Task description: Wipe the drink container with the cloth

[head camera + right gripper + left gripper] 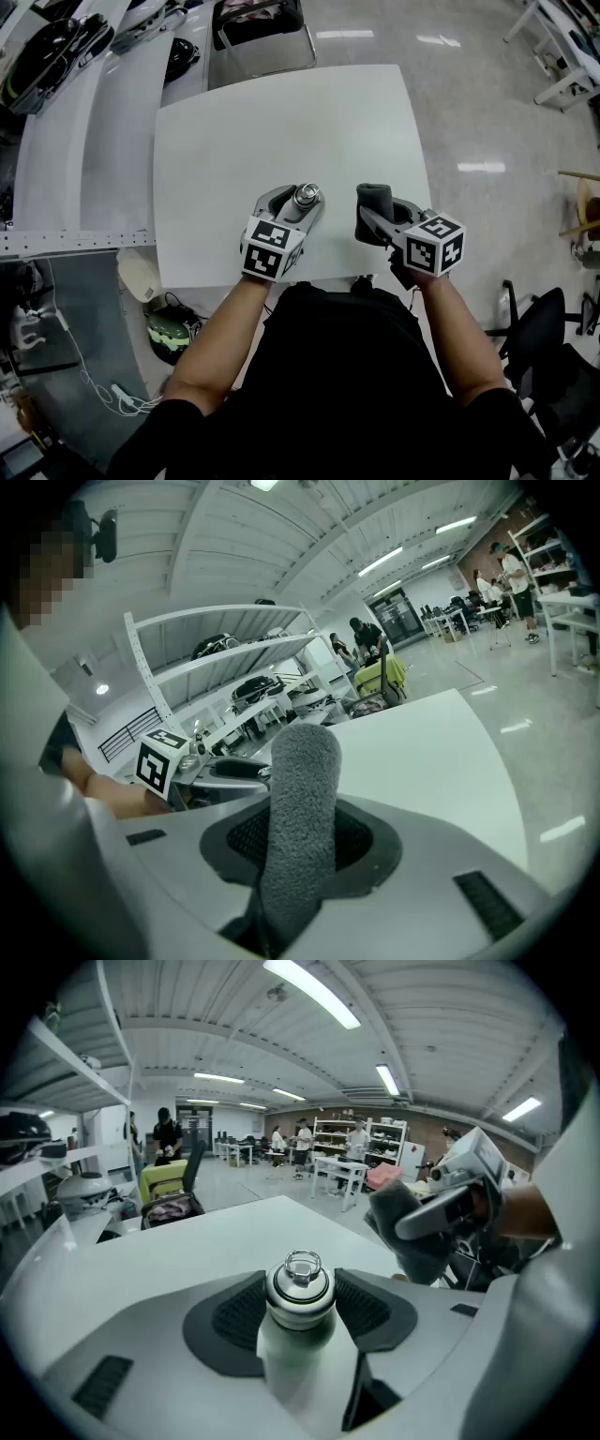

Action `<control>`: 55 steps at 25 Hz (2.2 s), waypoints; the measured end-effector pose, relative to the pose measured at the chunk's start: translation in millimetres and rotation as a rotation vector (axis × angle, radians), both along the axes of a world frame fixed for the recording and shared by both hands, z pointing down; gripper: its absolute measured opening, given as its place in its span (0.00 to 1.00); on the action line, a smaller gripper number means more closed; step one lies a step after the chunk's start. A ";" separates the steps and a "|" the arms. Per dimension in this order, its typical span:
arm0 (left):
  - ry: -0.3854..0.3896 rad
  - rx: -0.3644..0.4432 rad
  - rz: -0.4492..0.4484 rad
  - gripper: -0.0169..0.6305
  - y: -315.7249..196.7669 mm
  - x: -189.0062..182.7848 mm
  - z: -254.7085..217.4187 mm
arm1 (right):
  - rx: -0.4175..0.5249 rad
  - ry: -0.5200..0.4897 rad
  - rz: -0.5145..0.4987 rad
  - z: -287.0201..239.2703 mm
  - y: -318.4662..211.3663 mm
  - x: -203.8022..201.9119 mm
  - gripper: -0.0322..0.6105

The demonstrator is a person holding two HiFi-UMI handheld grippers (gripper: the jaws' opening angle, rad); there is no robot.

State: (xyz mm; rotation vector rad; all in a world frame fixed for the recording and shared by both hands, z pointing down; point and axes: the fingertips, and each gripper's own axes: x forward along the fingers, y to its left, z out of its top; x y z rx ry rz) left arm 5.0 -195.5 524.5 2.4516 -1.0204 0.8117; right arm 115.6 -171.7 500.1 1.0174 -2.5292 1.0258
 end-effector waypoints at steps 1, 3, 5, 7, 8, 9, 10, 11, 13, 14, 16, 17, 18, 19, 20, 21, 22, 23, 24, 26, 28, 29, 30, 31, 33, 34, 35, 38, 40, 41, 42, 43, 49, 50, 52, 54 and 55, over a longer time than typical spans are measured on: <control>0.015 -0.007 -0.041 0.40 -4.8 -2.8 -0.3 | 0.000 0.000 -0.001 -0.3 -0.1 -0.2 0.22; 0.043 -0.033 -0.120 0.40 -13.0 -8.1 0.4 | 0.000 0.001 -0.005 -0.9 0.0 -0.5 0.22; 0.060 -0.052 -0.169 0.40 -16.8 -10.3 1.7 | 0.001 0.004 -0.011 -0.5 1.2 -1.4 0.22; 0.060 -0.054 -0.170 0.40 -16.1 -8.6 2.9 | 0.001 0.007 -0.016 1.2 2.8 -3.5 0.22; 0.054 -0.051 -0.159 0.40 -14.6 -7.1 3.5 | 0.000 0.008 -0.017 2.1 3.4 -4.6 0.22; 0.046 -0.047 -0.146 0.40 -12.9 -5.6 3.9 | -0.001 0.008 -0.018 2.8 3.7 -5.6 0.22; 0.038 -0.041 -0.134 0.40 -11.0 -4.3 4.1 | -0.002 0.007 -0.018 3.3 3.7 -6.1 0.22; 0.029 -0.035 -0.123 0.40 -9.2 -3.1 4.2 | -0.002 0.007 -0.018 3.6 3.7 -6.1 0.22; 0.013 -0.020 -0.100 0.40 -5.9 -0.5 4.6 | -0.004 0.006 -0.016 4.2 3.6 -4.7 0.22; 0.002 -0.014 -0.086 0.40 -4.2 0.8 5.2 | -0.004 0.005 -0.014 4.5 3.4 -3.8 0.22; -0.022 -0.005 -0.052 0.40 -0.8 3.2 6.4 | -0.004 0.004 -0.012 4.6 3.7 -2.7 0.22; -0.028 0.003 -0.038 0.40 0.3 4.6 5.6 | -0.004 0.003 -0.012 4.4 4.3 -2.5 0.22; -0.027 0.015 -0.028 0.40 0.1 6.1 3.1 | -0.003 0.003 -0.013 3.9 4.9 -2.6 0.22; -0.019 0.030 -0.022 0.40 -0.8 7.5 -0.7 | -0.003 0.004 -0.014 3.4 5.5 -3.0 0.22; -0.011 0.041 -0.018 0.40 -1.5 8.1 -3.7 | -0.002 0.004 -0.015 2.8 5.8 -3.6 0.22; -0.006 0.042 -0.015 0.40 -0.9 7.8 -4.4 | 0.000 0.004 -0.016 2.1 5.8 -4.2 0.22; -0.005 0.035 -0.011 0.40 0.8 6.9 -3.0 | 0.001 0.004 -0.017 1.3 5.8 -4.8 0.22; -0.005 0.024 -0.007 0.40 2.8 6.2 -0.9 | 0.003 0.003 -0.017 0.4 6.0 -5.3 0.22; -0.003 0.016 -0.004 0.40 4.5 5.7 0.4 | 0.005 0.003 -0.017 -0.6 6.4 -5.8 0.22; 0.002 0.014 -0.003 0.40 6.6 3.9 0.1 | 0.010 0.002 -0.018 -2.8 7.4 -7.4 0.22; 0.000 0.020 -0.004 0.40 8.7 0.4 -1.3 | 0.015 -0.001 -0.019 -5.2 8.4 -9.7 0.22; 0.002 0.022 -0.005 0.40 9.9 -1.0 -2.6 | 0.018 -0.002 -0.019 -6.5 9.0 -10.7 0.22; 0.006 0.024 -0.005 0.40 11.0 -1.9 -4.1 | 0.019 -0.003 -0.019 -7.6 9.7 -11.6 0.22; 0.009 0.025 -0.005 0.40 12.0 -2.7 -5.6 | 0.021 -0.004 -0.020 -8.7 10.3 -12.6 0.22; 0.016 0.027 -0.004 0.40 13.6 -4.4 -8.6 | 0.023 -0.004 -0.024 -10.3 11.3 -15.8 0.22; 0.022 0.029 -0.006 0.40 14.1 -5.4 -10.6 | 0.025 -0.003 -0.027 -11.2 11.8 -18.0 0.22; 0.030 0.031 -0.010 0.40 14.4 -6.6 -12.7 | 0.028 -0.001 -0.032 -12.1 12.4 -20.5 0.22; 0.057 0.022 -0.017 0.40 17.9 -11.6 -16.2 | 0.039 0.006 -0.039 -15.2 14.8 -28.3 0.22; 0.086 0.004 -0.013 0.40 22.0 -15.3 -18.0 | 0.049 0.016 -0.040 -17.6 16.3 -33.4 0.22; 0.099 -0.001 -0.011 0.40 23.8 -17.6 -19.7 | 0.055 0.022 -0.038 -19.0 17.1 -35.9 0.22; 0.109 -0.003 -0.010 0.39 25.2 -20.0 -22.0 | 0.062 0.028 -0.036 -20.7 17.8 -38.2 0.22; 0.117 -0.002 -0.012 0.34 26.1 -22.6 -24.7 | 0.067 0.031 -0.036 -22.7 18.9 -40.8 0.22; 0.132 0.011 -0.032 0.05 30.7 -42.9 -38.1 | 0.106 -0.007 -0.009 -38.9 30.4 -61.5 0.22; 0.143 0.010 -0.030 0.05 32.4 -45.2 -40.5 | 0.117 -0.010 -0.001 -41.4 32.2 -64.7 0.22; 0.165 0.004 -0.018 0.05 37.3 -48.4 -45.4 | 0.136 -0.009 0.015 -45.4 36.0 -70.2 0.22; 0.182 0.003 -0.001 0.05 42.8 -51.4 -50.6 | 0.149 -0.002 0.032 -47.2 39.6 -74.4 0.22; 0.190 0.003 0.007 0.05 45.4 -53.1 -52.9 | 0.150 0.004 0.044 -47.0 41.1 -75.7 0.22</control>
